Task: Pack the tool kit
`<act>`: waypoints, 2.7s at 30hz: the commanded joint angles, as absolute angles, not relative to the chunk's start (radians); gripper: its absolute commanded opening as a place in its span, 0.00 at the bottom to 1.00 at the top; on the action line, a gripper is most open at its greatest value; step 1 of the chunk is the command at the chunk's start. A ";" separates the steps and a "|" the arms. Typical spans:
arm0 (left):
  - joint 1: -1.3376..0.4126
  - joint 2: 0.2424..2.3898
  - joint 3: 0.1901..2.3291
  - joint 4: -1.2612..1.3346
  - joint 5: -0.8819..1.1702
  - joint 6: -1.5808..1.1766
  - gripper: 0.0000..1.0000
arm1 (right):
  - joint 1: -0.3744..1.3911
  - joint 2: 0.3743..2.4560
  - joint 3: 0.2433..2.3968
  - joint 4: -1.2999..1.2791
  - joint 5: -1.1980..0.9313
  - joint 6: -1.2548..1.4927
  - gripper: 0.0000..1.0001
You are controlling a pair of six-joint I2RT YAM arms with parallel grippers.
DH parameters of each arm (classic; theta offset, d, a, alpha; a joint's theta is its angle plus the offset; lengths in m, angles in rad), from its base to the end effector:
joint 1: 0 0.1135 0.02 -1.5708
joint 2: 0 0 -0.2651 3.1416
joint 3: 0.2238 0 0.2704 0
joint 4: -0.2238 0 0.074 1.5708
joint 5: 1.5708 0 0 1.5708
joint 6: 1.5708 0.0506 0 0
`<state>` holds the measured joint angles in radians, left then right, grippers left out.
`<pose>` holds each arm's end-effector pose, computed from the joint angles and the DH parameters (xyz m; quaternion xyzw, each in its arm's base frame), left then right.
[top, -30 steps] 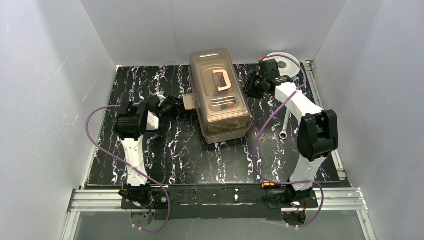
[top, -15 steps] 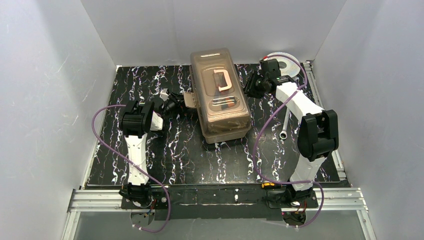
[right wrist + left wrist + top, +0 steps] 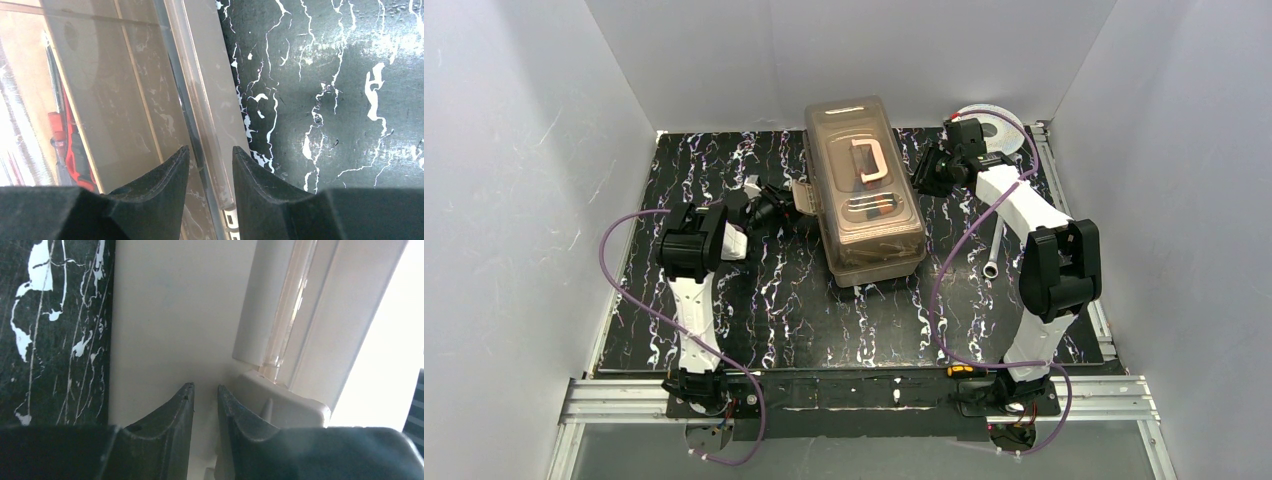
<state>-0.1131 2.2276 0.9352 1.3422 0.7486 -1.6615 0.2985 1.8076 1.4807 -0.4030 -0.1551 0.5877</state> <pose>0.4164 -0.0820 0.0920 -0.2591 0.6439 -0.6820 0.2304 0.4216 0.1379 0.2607 0.0999 0.9052 0.2384 0.3373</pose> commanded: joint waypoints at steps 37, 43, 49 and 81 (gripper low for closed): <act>-0.460 2.279 2.034 -0.962 -0.033 -0.302 0.31 | 0.312 1.809 1.487 -0.378 -0.232 0.587 0.45; -0.458 2.287 2.012 -0.897 0.110 -0.314 0.31 | 0.311 1.811 1.487 -0.377 -0.235 0.590 0.45; -0.454 2.213 1.866 -0.658 0.290 -0.399 0.30 | 0.311 1.814 1.485 -0.375 -0.239 0.590 0.45; -0.308 1.358 1.002 -0.125 -0.097 -0.498 0.98 | 0.238 1.263 1.057 -0.163 0.211 0.627 0.80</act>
<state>-0.3031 1.4960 1.1378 -0.2237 0.1253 -0.4839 0.2485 1.4841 1.2587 -0.3721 0.0738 0.6247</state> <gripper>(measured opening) 0.980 0.788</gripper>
